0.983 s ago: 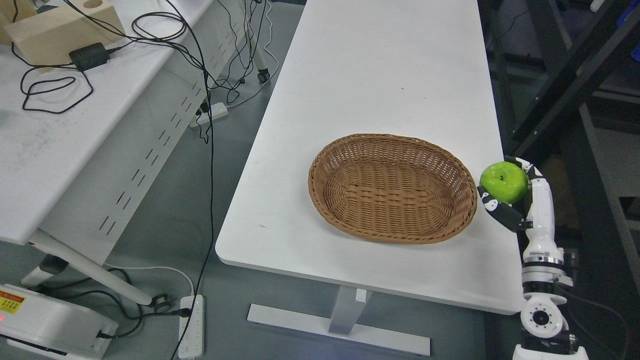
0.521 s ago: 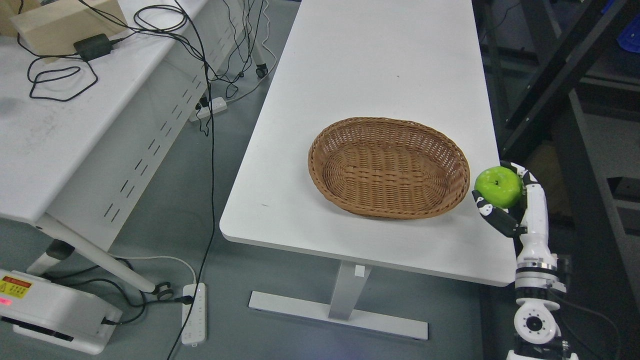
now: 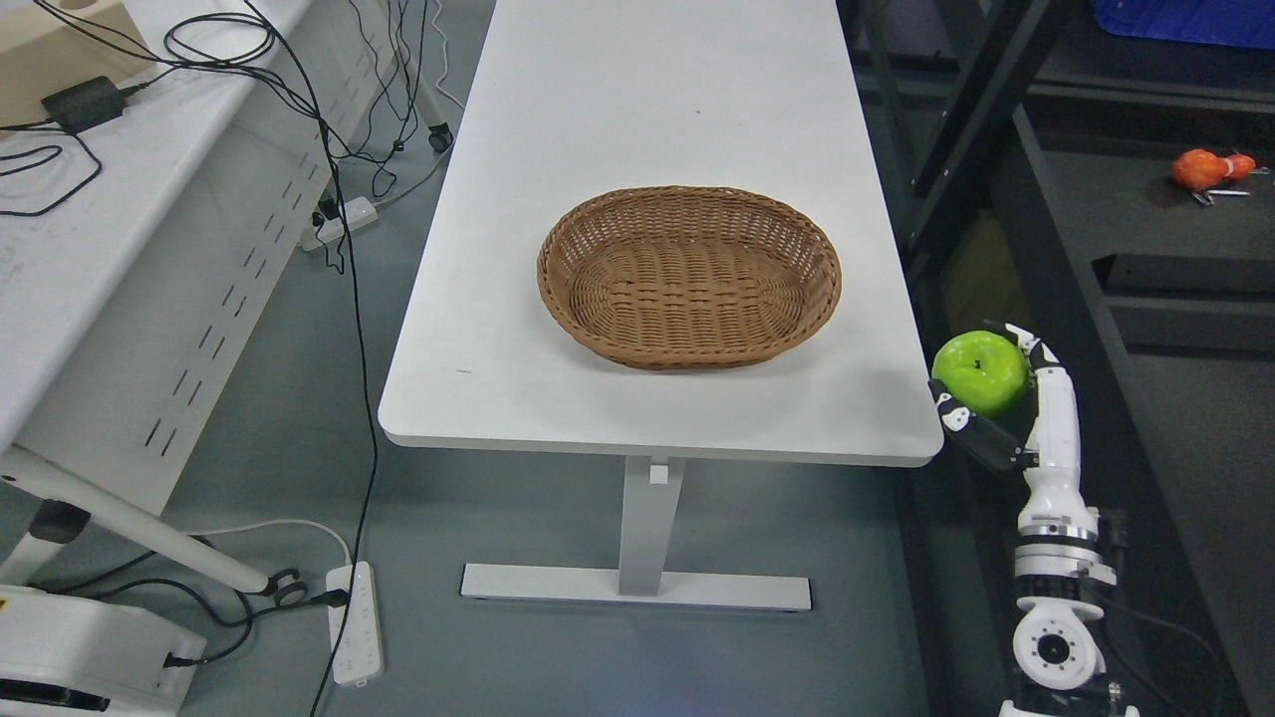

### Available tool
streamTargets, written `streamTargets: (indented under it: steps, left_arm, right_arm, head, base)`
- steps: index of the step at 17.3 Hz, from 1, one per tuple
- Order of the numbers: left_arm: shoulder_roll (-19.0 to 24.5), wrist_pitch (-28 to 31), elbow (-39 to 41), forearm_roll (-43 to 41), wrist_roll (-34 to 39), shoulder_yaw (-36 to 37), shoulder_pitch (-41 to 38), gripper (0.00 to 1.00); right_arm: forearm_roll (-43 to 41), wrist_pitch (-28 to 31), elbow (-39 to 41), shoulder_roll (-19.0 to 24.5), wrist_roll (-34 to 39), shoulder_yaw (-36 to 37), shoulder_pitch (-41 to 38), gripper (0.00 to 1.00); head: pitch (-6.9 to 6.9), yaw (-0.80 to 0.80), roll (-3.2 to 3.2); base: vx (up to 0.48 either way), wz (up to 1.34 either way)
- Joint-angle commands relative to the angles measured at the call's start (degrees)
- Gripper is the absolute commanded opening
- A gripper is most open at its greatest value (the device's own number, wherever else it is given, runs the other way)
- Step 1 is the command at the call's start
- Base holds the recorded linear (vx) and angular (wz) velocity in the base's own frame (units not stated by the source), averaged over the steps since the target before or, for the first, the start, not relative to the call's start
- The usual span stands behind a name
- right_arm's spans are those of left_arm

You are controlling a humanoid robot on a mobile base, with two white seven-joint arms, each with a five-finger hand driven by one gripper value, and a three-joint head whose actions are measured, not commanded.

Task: Place green apple on left shelf middle layer
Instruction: 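Carry the held apple while turning toward the black fruit shelf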

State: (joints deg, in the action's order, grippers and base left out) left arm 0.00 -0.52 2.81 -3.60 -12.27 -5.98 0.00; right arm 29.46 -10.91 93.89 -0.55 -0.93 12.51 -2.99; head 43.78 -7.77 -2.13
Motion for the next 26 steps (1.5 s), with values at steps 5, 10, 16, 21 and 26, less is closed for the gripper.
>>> streamTargets:
  steps: [5, 10, 16, 21, 26]
  left_arm:
    - [1.0, 0.0, 0.0, 0.0, 0.0, 0.0, -0.5, 1.00]
    - [1.0, 0.0, 0.0, 0.0, 0.0, 0.0, -0.5, 1.00]
    - [1.0, 0.0, 0.0, 0.0, 0.0, 0.0, -0.5, 1.00]
    - [1.0, 0.0, 0.0, 0.0, 0.0, 0.0, -0.5, 1.00]
    - [1.0, 0.0, 0.0, 0.0, 0.1, 0.0, -0.5, 1.00]
  right_arm:
    - [0.1, -0.2, 0.3, -0.4, -0.1, -0.9, -0.1, 0.00]
    - [0.1, -0.2, 0.4, -0.4, -0.1, -0.9, -0.2, 0.00]
    - [0.1, -0.5, 0.5, -0.4, -0.3, -1.0, -0.4, 0.00]
    - [0.0, -0.5, 0.6, -0.4, -0.2, -1.9, -1.1, 0.00]
    - [0.1, -0.6, 0.5, -0.4, -0.3, -2.5, -1.1, 0.00]
  head:
    - [0.00, 0.00, 0.00]
    - [0.00, 0.00, 0.00]
    - [0.00, 0.00, 0.00]
    - [0.00, 0.00, 0.00]
    - [0.00, 0.00, 0.00]
  base:
    - [-0.193, -0.19]
    - [-0.259, -0.01]
    - [-0.266, 0.10]
    - [-0.279, 0.04]
    - [-0.284, -0.16]
